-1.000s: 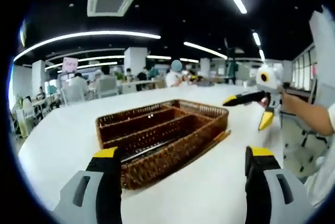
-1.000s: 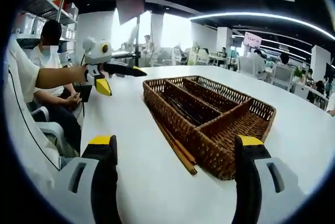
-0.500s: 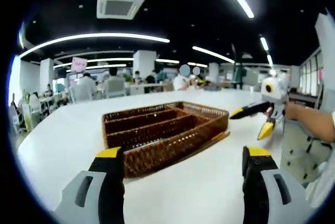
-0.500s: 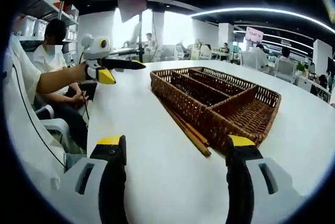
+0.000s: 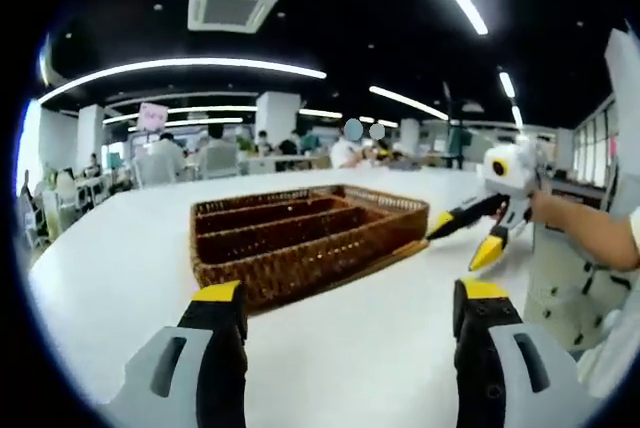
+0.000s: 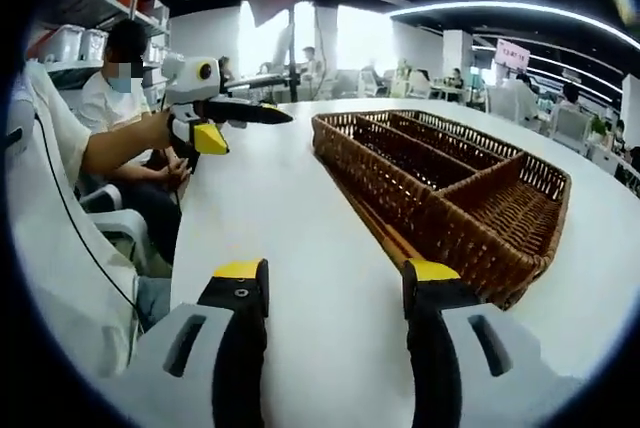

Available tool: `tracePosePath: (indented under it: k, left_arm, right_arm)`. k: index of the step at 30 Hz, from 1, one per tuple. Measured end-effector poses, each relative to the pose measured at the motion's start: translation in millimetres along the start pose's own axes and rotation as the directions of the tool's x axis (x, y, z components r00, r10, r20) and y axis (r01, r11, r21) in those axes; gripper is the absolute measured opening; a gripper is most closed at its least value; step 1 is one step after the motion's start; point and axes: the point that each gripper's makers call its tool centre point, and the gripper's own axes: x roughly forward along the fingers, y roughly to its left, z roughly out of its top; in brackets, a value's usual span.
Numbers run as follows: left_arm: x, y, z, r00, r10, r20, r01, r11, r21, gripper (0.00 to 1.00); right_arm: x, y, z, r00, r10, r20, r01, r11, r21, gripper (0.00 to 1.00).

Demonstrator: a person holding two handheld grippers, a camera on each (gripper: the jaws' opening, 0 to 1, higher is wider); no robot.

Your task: Arrange the knives, forks, and spoons in their matching storage slots by inserting each utensil handle-first until every utensil is classified and aligned in the correct compartment

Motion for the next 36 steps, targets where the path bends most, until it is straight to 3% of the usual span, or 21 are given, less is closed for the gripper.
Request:
tracePosePath:
  k: [2, 5, 16, 21, 25, 31, 32, 36]
  left_arm:
    - [-2.5, 1.0, 0.9, 0.999, 0.017, 0.037, -0.016, 0.999, -0.029, 0.84]
    - [-2.8, 1.0, -8.4, 1.0, 0.022, 0.005, -0.022, 0.999, -0.024, 0.85]
    - [-0.1, 13.5, -8.7, 0.999, 0.039, 0.002, -0.039, 0.999, -0.005, 0.85]
    - [1.6, 11.9, -17.7, 1.0, 0.029, -0.004, -0.029, 0.999, -0.021, 0.84]
    - [-2.0, 10.6, -18.0, 1.0, 0.023, 0.006, -0.023, 0.999, -0.034, 0.83]
    - [-2.7, 5.9, -22.2, 1.0, -0.003, -0.005, 0.003, 0.999, -0.045, 0.82]
    - [-2.2, 4.0, -23.5, 1.0, -0.008, -0.01, 0.008, 0.999, -0.036, 0.82]
    - [0.5, -5.4, -29.4, 0.999, -0.038, -0.029, 0.037, 0.999, -0.018, 0.8]
  right_arm:
    - [1.9, -4.1, -1.3, 1.0, -0.008, -0.015, 0.007, 1.0, -0.019, 0.53]
    - [3.9, -12.1, -0.6, 1.0, -0.002, -0.019, 0.002, 1.0, -0.017, 0.5]
    - [7.6, -24.5, -5.4, 0.999, -0.007, -0.048, 0.005, 0.999, -0.042, 0.47]
    - [13.2, -31.7, -6.4, 0.995, 0.008, -0.097, -0.016, 0.997, -0.081, 0.41]
    - [13.1, -20.5, -9.2, 0.991, 0.078, -0.109, -0.083, 0.996, -0.037, 0.19]
    - [11.3, -17.6, -11.7, 0.992, 0.089, -0.088, -0.09, 0.996, -0.015, 0.11]
    - [11.3, -13.8, -12.0, 0.991, 0.104, -0.082, -0.104, 0.995, -0.001, 0.07]
    - [8.2, 3.6, -13.0, 0.986, 0.157, -0.063, -0.156, 0.987, 0.021, 0.07]
